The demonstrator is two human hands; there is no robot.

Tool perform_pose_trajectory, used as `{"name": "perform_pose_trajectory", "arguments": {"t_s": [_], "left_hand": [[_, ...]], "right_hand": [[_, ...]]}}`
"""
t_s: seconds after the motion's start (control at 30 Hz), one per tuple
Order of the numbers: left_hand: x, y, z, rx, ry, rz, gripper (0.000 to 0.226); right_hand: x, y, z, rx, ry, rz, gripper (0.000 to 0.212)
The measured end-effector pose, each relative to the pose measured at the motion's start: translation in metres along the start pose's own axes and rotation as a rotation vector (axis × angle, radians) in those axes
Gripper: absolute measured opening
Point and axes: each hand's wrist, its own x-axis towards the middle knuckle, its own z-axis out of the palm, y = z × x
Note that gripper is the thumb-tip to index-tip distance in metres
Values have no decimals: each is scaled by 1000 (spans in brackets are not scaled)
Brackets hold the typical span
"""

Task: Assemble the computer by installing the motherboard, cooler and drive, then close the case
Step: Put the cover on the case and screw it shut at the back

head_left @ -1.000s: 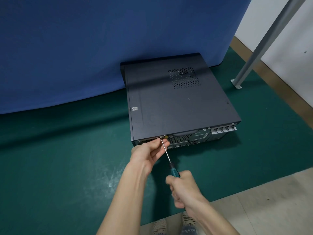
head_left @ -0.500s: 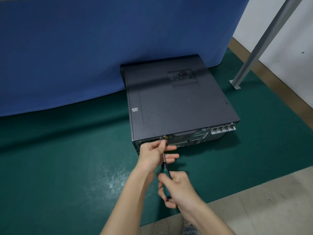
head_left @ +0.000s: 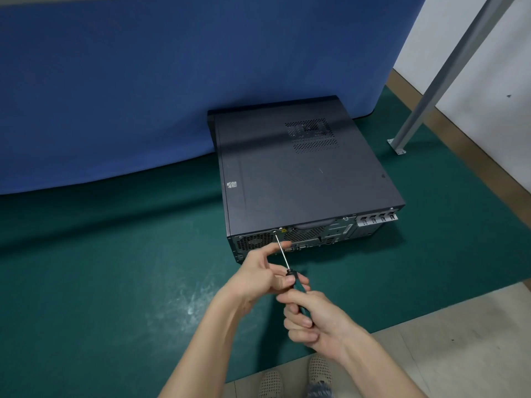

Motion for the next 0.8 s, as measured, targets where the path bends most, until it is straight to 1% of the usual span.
{"name": "perform_pose_trajectory", "arguments": {"t_s": [0.03, 0.07, 0.13, 0.17, 0.2, 0.23, 0.3, 0.33, 0.37, 0.4, 0.43, 0.5, 0.53, 0.57, 0.6, 0.67, 0.7, 0.73, 0.77, 0.8], "left_hand": [[0, 1, 2, 39, 67, 17, 60], [2, 0, 6, 72, 129, 33, 57], [5, -1, 11, 112, 236, 48, 50], [5, -2, 12, 122, 280, 51, 47], [4, -3, 12, 126, 302, 52, 45], [3, -4, 11, 109, 276, 49, 44], [-3, -3, 11, -21, 117, 26, 45], [-5, -2, 10, -84, 63, 21, 47], [-4, -1, 9, -100, 67, 19, 48], [-3, 0, 10, -75, 116, 17, 48], [0, 1, 12, -20, 184, 20, 49], [5, -1, 17, 152, 322, 42, 50], [6, -2, 19, 206, 360, 47, 53], [6, -2, 19, 208, 367, 46, 55], [4, -2, 16, 163, 329, 41, 56], [-3, -1, 11, 16, 162, 31, 55], [-4, -1, 9, -15, 125, 39, 54], [-4, 0, 8, 6, 142, 48, 54], [-3, 1, 9, 46, 196, 53, 53], [0, 2, 11, 91, 268, 49, 54]], "right_hand": [[0, 1, 1, -74, 37, -15, 29], [2, 5, 4, -190, 116, -45, 27], [4, 12, 9, -477, 330, -138, 29], [6, 15, 12, -549, 417, -176, 30], [6, 15, 12, -541, 440, -179, 28], [7, 12, 14, -444, 402, -147, 28], [5, 3, 15, -147, 199, 17, 32], [4, 0, 13, -46, 114, 54, 35], [2, 0, 11, -5, 72, 55, 36], [1, 2, 9, -28, 82, 49, 34], [1, 7, 9, -140, 132, 13, 31], [2, 16, 13, -512, 324, -101, 33], [3, 19, 16, -605, 410, -134, 35], [5, 19, 15, -590, 432, -147, 35], [6, 15, 15, -479, 400, -122, 33], [6, 5, 11, -147, 141, 65, 36], [3, 1, 9, -22, 15, 150, 38], [0, -1, 8, 43, -50, 182, 39], [-1, -1, 8, 35, -55, 171, 38], [-1, 3, 9, -58, 26, 120, 36]]}}
